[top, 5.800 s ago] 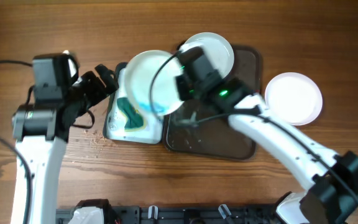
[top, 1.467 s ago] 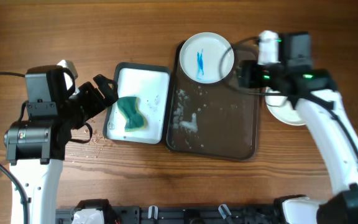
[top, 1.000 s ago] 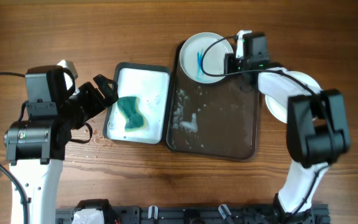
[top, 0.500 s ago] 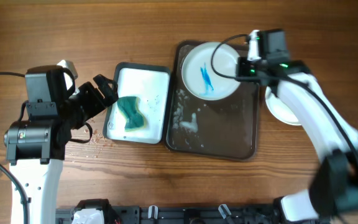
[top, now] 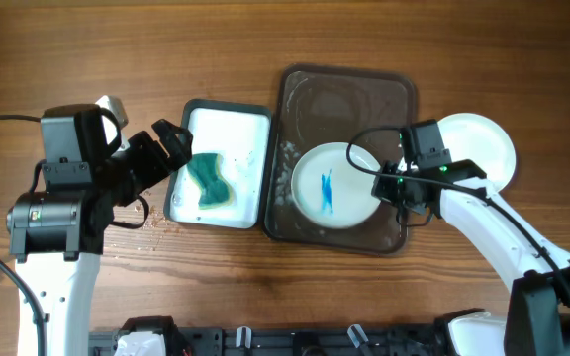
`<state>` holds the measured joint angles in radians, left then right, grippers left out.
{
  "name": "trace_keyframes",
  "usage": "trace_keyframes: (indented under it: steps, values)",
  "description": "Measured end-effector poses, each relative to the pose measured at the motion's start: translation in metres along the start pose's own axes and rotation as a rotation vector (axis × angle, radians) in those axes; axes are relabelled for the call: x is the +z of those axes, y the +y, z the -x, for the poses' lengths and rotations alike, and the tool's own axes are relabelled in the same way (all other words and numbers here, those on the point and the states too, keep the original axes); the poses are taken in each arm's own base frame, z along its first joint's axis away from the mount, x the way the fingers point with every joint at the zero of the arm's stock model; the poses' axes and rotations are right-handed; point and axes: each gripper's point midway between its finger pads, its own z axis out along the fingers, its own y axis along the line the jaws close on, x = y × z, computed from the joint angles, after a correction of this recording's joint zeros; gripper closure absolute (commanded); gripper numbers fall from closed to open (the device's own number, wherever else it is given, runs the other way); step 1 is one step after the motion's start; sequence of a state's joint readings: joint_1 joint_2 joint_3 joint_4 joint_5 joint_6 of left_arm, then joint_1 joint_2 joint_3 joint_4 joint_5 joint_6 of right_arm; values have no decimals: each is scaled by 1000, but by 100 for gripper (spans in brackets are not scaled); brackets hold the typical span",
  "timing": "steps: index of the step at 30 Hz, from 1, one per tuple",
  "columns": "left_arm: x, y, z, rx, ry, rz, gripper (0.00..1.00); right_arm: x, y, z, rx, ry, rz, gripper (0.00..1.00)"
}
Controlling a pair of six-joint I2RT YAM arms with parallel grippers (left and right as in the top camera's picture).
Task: Clean dirty plates on tray and stack at the side
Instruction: 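Drag the plate toward the front of the brown tray with right gripper, then grasp the green sponge in the sink tray with the left gripper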
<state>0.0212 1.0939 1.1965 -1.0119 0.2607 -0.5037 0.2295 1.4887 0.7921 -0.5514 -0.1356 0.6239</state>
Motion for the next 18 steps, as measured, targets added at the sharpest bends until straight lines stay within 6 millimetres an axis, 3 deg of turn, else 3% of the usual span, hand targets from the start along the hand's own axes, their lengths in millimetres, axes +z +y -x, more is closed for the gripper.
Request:
trace_keyframes:
  steps: [3, 6, 8, 12, 15, 17, 18]
  values:
    - [11, 5, -12, 17, 72, 36, 14, -6, 0, 2, -82, -2, -11, 67]
    - [36, 14, -37, 53, 199, 115, 24, -28, 8, 10, -195, -30, 1, 67]
    - [75, 28, -66, 84, 338, 199, 27, -65, 28, 30, -282, -145, 60, 67]
    - [126, 56, -87, 54, 440, 344, 37, -103, 38, 34, -335, -248, 109, 67]
    - [159, 77, -98, 23, 491, 419, 55, -105, 35, 30, -341, -238, 102, 66]
    - [181, 85, -104, 17, 514, 438, 78, -102, 33, 28, -342, -222, 94, 66]
    - [192, 87, -109, 9, 532, 439, 96, -102, 32, 27, -341, -217, 92, 67]
